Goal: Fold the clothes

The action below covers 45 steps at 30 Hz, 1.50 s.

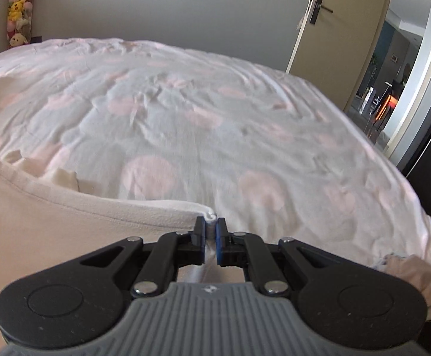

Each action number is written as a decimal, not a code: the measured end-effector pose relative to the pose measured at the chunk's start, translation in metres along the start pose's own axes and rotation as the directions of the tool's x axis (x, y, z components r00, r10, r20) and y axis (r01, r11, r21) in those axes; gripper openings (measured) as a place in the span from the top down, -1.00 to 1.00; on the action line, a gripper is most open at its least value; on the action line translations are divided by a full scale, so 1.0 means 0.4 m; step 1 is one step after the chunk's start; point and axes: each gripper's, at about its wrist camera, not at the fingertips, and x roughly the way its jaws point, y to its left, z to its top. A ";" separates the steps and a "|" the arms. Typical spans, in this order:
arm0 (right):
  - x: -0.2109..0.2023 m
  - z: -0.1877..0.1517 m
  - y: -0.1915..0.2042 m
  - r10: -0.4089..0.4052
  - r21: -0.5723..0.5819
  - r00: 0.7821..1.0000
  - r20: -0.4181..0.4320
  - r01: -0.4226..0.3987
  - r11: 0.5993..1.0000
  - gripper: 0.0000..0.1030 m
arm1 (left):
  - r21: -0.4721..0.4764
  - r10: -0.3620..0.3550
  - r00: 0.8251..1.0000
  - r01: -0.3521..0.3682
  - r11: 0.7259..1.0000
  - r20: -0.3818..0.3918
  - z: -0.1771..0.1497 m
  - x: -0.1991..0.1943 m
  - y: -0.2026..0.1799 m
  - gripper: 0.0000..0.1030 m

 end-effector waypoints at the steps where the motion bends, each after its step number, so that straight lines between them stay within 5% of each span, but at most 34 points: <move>1: 0.012 -0.006 0.002 0.001 0.000 1.000 -0.007 -0.001 1.000 0.86 | -0.002 -0.001 1.000 0.001 1.000 -0.003 -0.004 0.011 0.000 0.92; 7: 0.065 -0.034 -0.001 0.019 0.037 0.998 -0.056 -0.017 0.999 0.85 | -0.042 0.005 1.000 -0.005 0.999 0.014 -0.018 0.022 0.005 0.88; 10: 0.074 -0.038 -0.009 0.031 0.092 0.996 -0.089 -0.023 0.996 0.82 | -0.071 0.014 0.999 -0.012 0.997 0.029 -0.022 0.014 0.014 0.65; 12: 0.061 -0.032 -0.019 0.026 0.127 0.996 -0.089 -0.014 0.992 0.54 | -0.126 0.015 0.999 -0.010 0.992 0.039 -0.026 -0.009 0.035 0.38; 14: 0.037 -0.021 -0.029 0.010 0.156 0.997 -0.081 0.003 0.988 0.40 | -0.201 0.009 0.998 0.003 0.980 0.055 -0.036 -0.050 0.058 0.34; 24: -0.201 -0.045 -0.030 0.041 0.231 0.999 -0.015 -0.036 0.972 0.39 | -0.364 -0.049 0.994 0.080 0.928 0.095 -0.179 -0.273 0.011 0.31; 30: -0.348 -0.118 -0.007 0.071 0.252 0.997 0.007 -0.070 0.965 0.36 | -0.431 -0.149 0.986 0.167 0.887 0.076 -0.269 -0.344 -0.053 0.22; 38: -0.464 -0.267 0.013 0.096 0.327 0.995 0.000 -0.091 0.941 0.28 | -0.507 -0.195 0.980 0.192 0.840 0.048 -0.360 -0.356 -0.107 0.22; 45: -0.477 -0.381 0.013 0.088 0.421 0.995 -0.040 -0.063 0.905 0.24 | -0.505 -0.233 0.972 0.195 0.841 -0.014 -0.383 -0.316 -0.135 0.81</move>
